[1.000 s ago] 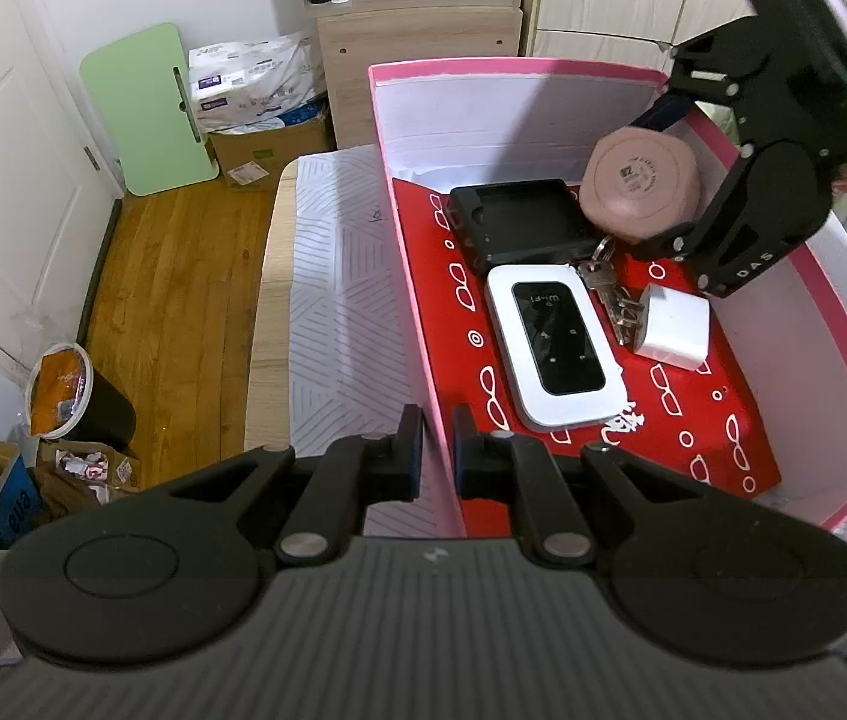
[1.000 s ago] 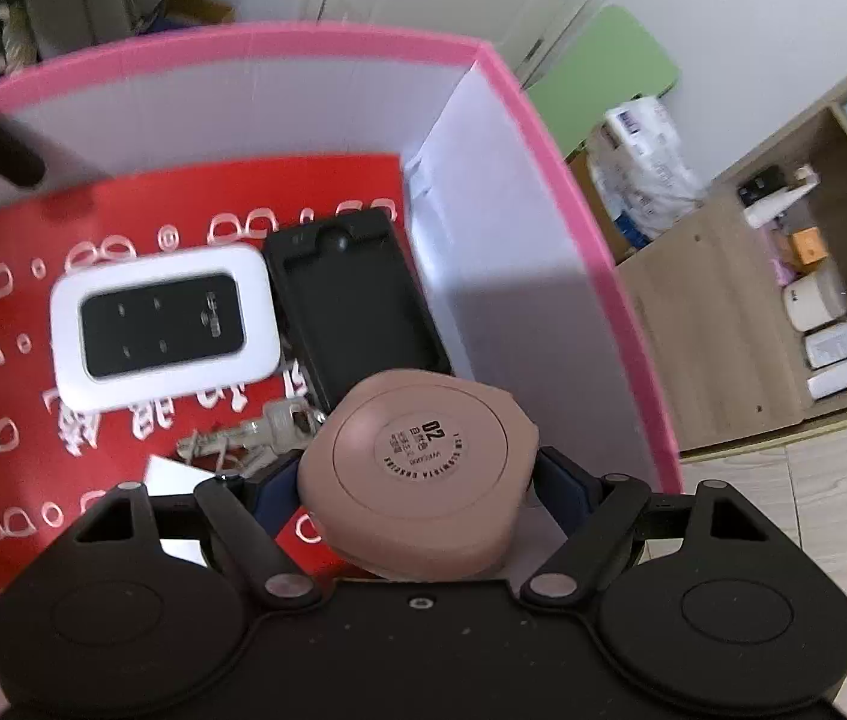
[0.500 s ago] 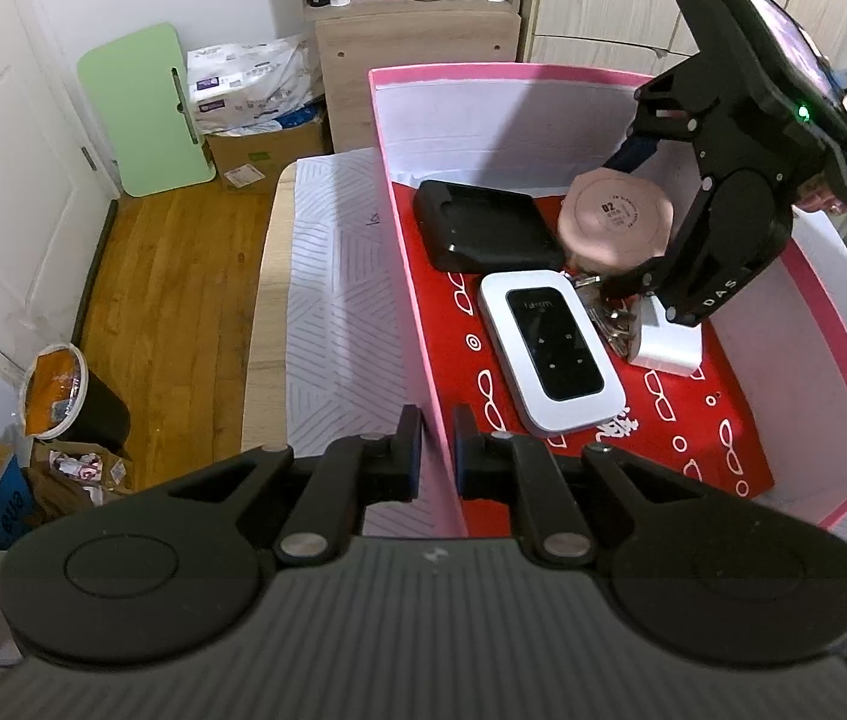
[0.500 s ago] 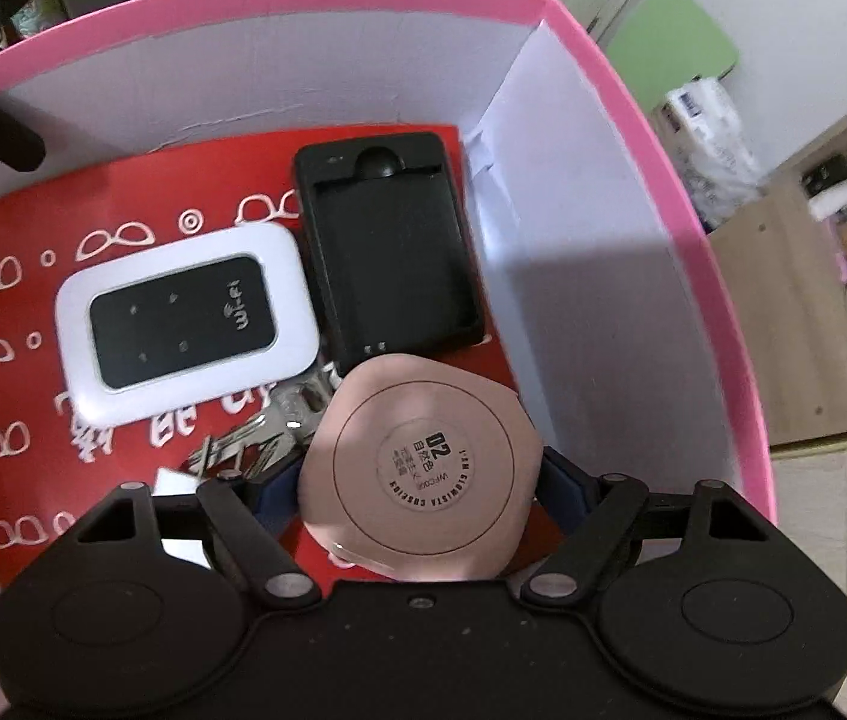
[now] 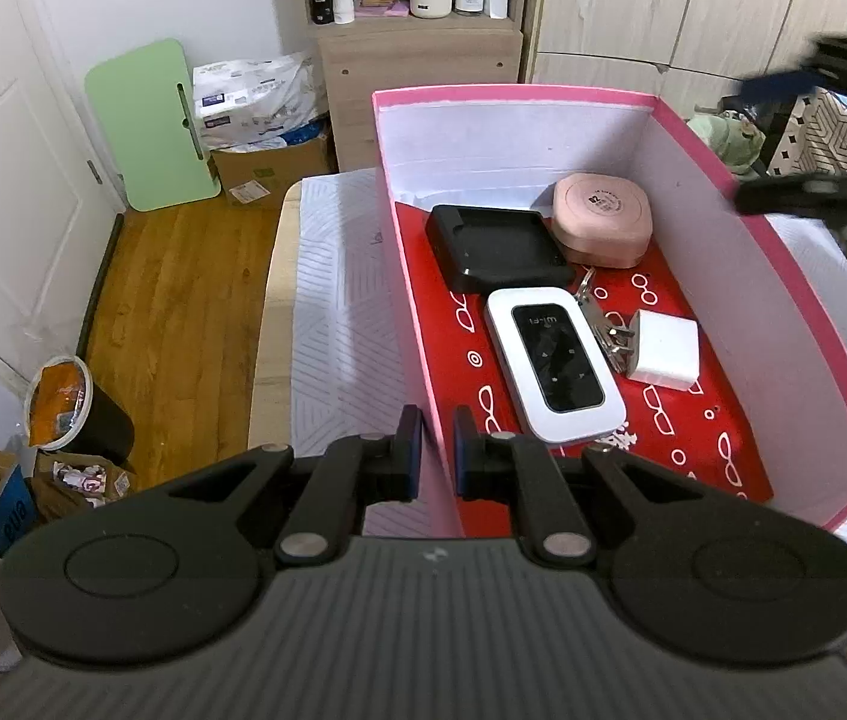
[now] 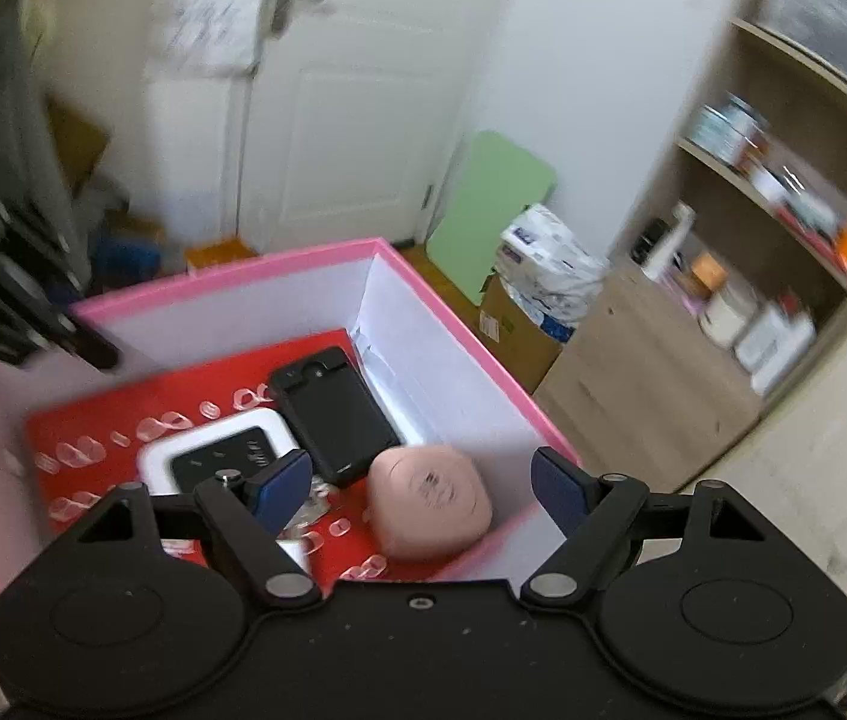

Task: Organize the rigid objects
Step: 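Move the right tool back to the table over the second white router, then grasp the second white router with the right tool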

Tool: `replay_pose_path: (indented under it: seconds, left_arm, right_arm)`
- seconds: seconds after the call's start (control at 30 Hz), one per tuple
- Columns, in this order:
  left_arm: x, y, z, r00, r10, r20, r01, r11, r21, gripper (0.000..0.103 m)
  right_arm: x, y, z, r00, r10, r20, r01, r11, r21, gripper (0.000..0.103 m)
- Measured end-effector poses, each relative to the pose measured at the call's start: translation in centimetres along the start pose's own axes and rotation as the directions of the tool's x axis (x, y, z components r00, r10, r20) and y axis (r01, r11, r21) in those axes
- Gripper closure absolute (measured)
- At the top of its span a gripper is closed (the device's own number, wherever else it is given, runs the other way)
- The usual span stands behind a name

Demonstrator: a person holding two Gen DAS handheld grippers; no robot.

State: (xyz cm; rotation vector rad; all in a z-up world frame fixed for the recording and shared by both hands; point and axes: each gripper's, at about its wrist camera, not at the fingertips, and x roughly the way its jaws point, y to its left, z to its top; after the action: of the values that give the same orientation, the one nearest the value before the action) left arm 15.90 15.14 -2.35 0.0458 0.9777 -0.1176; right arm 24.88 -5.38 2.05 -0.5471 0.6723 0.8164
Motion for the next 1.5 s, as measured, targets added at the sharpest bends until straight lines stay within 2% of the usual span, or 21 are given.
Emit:
replay_pose_path:
  seconds: [0.1, 0.4, 0.6, 0.63, 0.8, 1.07, 1.27, 1.37, 1.43, 1.5]
  left_arm:
    - [0.0, -0.1, 0.0, 1.000, 0.005, 0.000, -0.005, 1.000, 0.005, 0.093]
    - [0.1, -0.8, 0.0, 0.999, 0.042, 0.000, -0.042, 0.999, 0.029, 0.094]
    - [0.3, -0.7, 0.0, 0.999, 0.040, -0.010, -0.040, 0.999, 0.019, 0.094]
    - [0.4, -0.7, 0.0, 0.999, 0.039, -0.012, -0.039, 0.999, 0.017, 0.094]
    - [0.5, -0.6, 0.0, 0.999, 0.037, -0.017, -0.037, 0.999, 0.015, 0.094]
    - [0.5, -0.6, 0.0, 0.999, 0.033, -0.017, -0.033, 0.999, 0.002, 0.094]
    - [0.6, -0.4, 0.1, 0.999, 0.030, -0.020, -0.030, 1.000, -0.001, 0.094]
    - [0.6, -0.4, 0.1, 0.999, 0.027, -0.020, -0.027, 1.000, -0.003, 0.094]
    - [0.6, -0.4, 0.1, 0.999, 0.026, -0.019, -0.026, 1.000, -0.004, 0.094]
    - [0.6, -0.3, 0.0, 1.000, 0.023, -0.017, -0.023, 1.000, -0.006, 0.094]
  right_arm:
    - [-2.3, -0.9, -1.9, 1.000, -0.004, -0.002, 0.005, 0.994, 0.112, 0.019]
    - [-7.4, -2.2, -9.0, 0.999, -0.030, -0.014, 0.032, 0.957, 0.287, 0.020]
    - [-5.9, -2.2, -14.4, 1.000, 0.005, -0.021, 0.005, 0.898, 0.441, 0.020]
    - [-5.3, -2.1, -15.4, 1.000, -0.012, -0.024, 0.021, 0.887, 0.460, 0.020]
    - [-2.7, -0.8, -17.9, 0.998, -0.060, -0.030, 0.067, 0.893, 0.445, 0.020]
    - [1.2, 0.2, -18.8, 0.987, -0.155, -0.044, 0.158, 0.885, 0.437, 0.017]
    - [4.1, 0.1, -18.5, 0.962, -0.263, -0.070, 0.266, 0.850, 0.455, 0.013]
    - [3.8, -0.3, -18.8, 0.959, -0.272, -0.083, 0.278, 0.834, 0.477, 0.018]
    - [3.2, -0.3, -19.1, 0.961, -0.264, -0.086, 0.272, 0.837, 0.475, 0.029]
    - [2.5, -0.2, -19.4, 0.958, -0.268, -0.103, 0.284, 0.839, 0.463, 0.034]
